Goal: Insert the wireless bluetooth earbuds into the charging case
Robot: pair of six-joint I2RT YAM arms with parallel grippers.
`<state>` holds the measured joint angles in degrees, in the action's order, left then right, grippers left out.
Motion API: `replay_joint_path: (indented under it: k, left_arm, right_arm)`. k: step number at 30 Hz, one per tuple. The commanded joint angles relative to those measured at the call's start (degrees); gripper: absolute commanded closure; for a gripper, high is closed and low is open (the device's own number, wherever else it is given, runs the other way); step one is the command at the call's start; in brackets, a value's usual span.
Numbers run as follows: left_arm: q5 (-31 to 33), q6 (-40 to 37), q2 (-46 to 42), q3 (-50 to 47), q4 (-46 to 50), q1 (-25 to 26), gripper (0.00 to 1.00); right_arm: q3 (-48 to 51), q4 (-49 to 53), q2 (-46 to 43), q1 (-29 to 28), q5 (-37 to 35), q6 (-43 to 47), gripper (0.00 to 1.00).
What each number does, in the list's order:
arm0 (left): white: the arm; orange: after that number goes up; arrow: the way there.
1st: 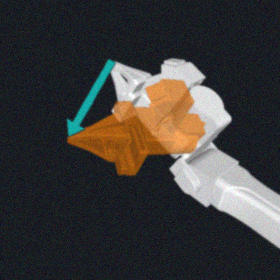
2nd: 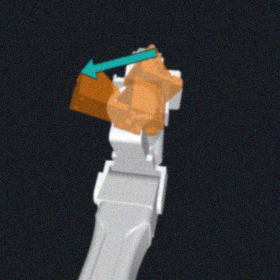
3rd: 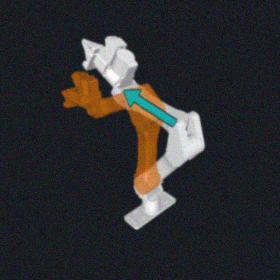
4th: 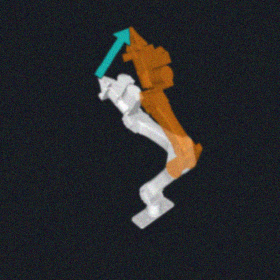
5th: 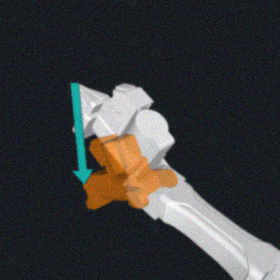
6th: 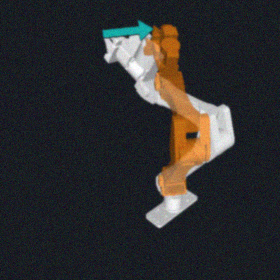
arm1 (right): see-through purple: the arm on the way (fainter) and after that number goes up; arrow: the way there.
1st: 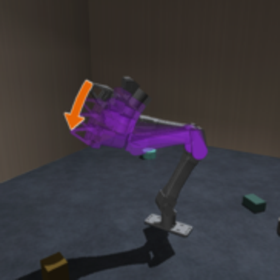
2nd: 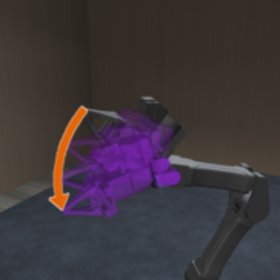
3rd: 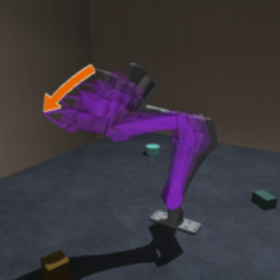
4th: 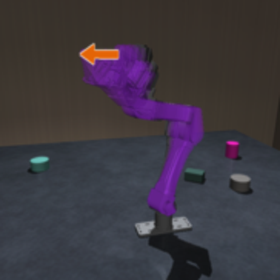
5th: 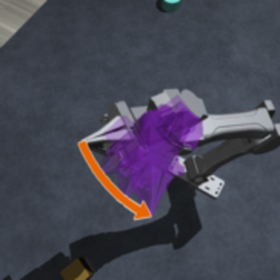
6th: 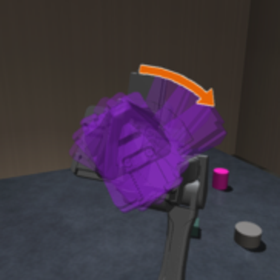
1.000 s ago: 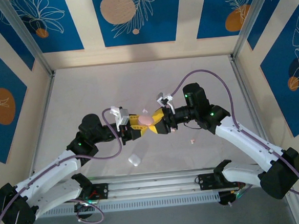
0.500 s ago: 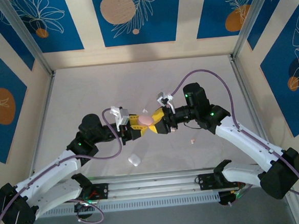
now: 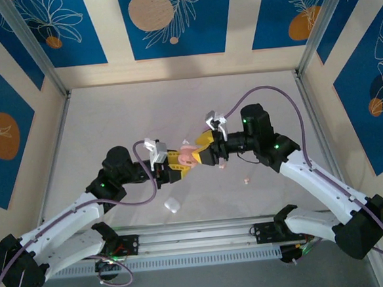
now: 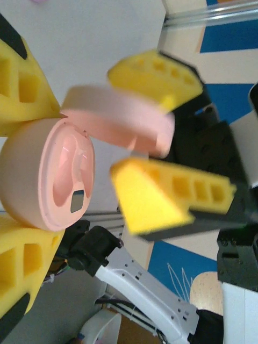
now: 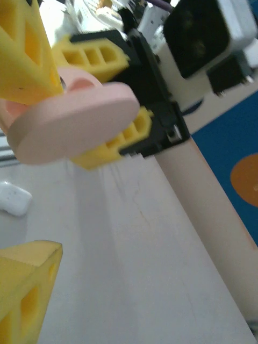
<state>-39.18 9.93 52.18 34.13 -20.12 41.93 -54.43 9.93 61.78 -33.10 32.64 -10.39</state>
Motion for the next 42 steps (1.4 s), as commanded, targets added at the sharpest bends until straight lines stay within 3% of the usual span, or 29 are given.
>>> replay_joint_path:
  k: [1, 6, 9, 14, 21, 27, 34, 42]
  left_arm:
    - [-3.1, -1.2, -1.0, 0.1, -0.3, 0.4, 0.74]
    - [-2.9, -0.6, -1.0, -0.3, -1.3, 0.4, 0.74]
    - [-3.1, 0.0, -0.8, -0.5, -2.1, 0.4, 0.73]
    - [-3.7, 0.4, -0.6, -0.6, -2.5, 0.4, 0.73]
    - [-4.2, 1.5, -0.1, -0.9, -4.1, 0.4, 0.71]
    - [-3.6, 1.2, -0.1, -1.1, -4.0, 0.4, 0.68]
    - [-0.4, 1.6, 0.8, -1.2, -4.5, 0.3, 0.48]
    - [0.0, 3.0, 2.1, -0.7, -6.1, 0.4, 0.39]
  right_arm:
    - [-1.6, -1.0, -0.8, 0.3, -3.2, -0.4, 0.33]
    - [-2.3, 0.2, -0.2, -1.0, -1.7, 3.4, 0.36]
    - [-3.4, 1.6, 0.6, -2.3, 1.3, 7.5, 0.43]
    - [-5.3, 2.7, 1.7, -3.8, 0.0, 11.4, 0.59]
    - [-7.5, 7.6, 3.5, -6.2, 0.7, 21.2, 0.74]
    - [-8.7, 9.2, 4.1, -6.3, 1.5, 23.8, 0.92]
    - [-8.8, 9.2, 3.9, -6.4, 0.4, 24.7, 0.96]
    - [-7.4, 6.8, 3.1, -7.4, -4.7, 24.3, 0.95]
